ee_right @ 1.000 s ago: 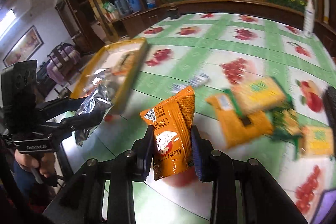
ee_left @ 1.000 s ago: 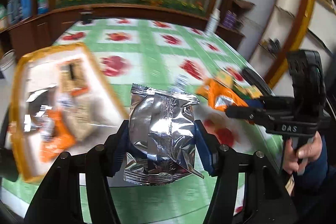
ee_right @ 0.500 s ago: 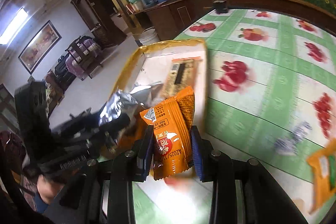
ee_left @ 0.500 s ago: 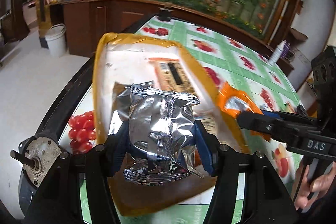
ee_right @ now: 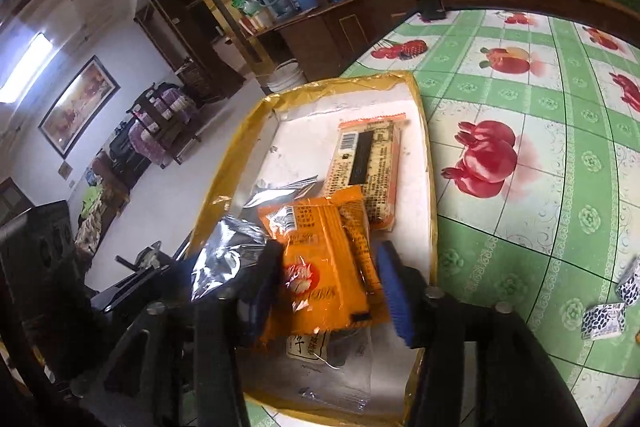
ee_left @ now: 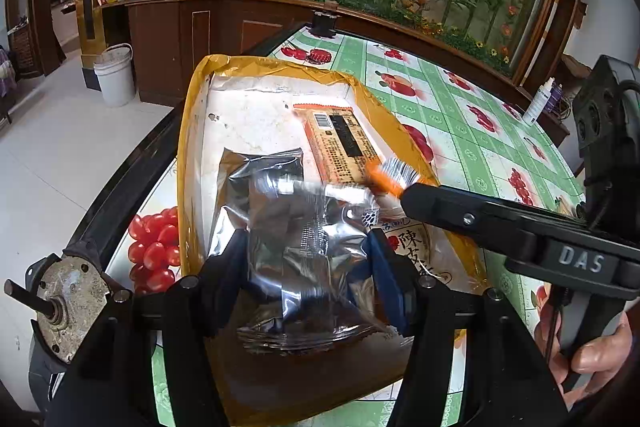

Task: Organize snacks
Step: 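Lower the foil bag into the tray with left tool while right tool drops the orange packets there, then move both tools back to the table toward the WEIDAN biscuit pack and white candies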

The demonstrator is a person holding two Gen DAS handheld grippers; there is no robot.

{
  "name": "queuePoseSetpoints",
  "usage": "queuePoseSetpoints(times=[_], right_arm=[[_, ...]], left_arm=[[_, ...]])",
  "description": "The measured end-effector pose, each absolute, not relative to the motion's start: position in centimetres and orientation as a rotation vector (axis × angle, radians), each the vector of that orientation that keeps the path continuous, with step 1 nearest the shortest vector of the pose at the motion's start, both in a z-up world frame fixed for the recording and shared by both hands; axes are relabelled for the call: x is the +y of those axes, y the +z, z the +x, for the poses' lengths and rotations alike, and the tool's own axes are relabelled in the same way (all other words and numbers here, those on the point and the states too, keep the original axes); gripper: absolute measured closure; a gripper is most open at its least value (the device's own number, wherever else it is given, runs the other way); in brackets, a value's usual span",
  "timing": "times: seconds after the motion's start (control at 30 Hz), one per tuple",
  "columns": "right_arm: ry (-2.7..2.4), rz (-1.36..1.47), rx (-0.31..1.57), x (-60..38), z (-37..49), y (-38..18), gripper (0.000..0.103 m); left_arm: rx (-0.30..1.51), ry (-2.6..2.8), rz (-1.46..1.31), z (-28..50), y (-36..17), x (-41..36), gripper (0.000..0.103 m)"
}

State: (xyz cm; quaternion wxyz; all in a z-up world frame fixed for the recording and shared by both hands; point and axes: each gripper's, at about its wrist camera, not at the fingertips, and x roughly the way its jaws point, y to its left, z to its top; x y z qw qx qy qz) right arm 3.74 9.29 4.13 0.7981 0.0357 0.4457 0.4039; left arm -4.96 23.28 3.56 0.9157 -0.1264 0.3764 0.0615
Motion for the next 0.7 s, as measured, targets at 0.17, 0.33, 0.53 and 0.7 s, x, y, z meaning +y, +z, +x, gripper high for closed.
queuePoseSetpoints(times=[0.17, 0.33, 0.53, 0.7], right_arm=[[0.889, 0.093, 0.934, 7.9, 3.2, 5.1, 0.049], [0.891, 0.160, 0.899, 4.6, 3.0, 6.6, 0.049], [0.832, 0.221, 0.867, -0.4, 3.4, 7.1, 0.046], [0.685, 0.209, 0.845, -5.1, 5.4, 7.0, 0.045]], left_arm=[[0.758, 0.121, -0.263, -5.4, 4.5, 22.9, 0.044], [0.725, 0.091, -0.253, -5.9, 6.2, 21.6, 0.044], [0.711, 0.027, -0.201, -5.7, 7.7, 18.0, 0.044], [0.720, -0.033, -0.151, -5.4, 8.2, 14.6, 0.044]])
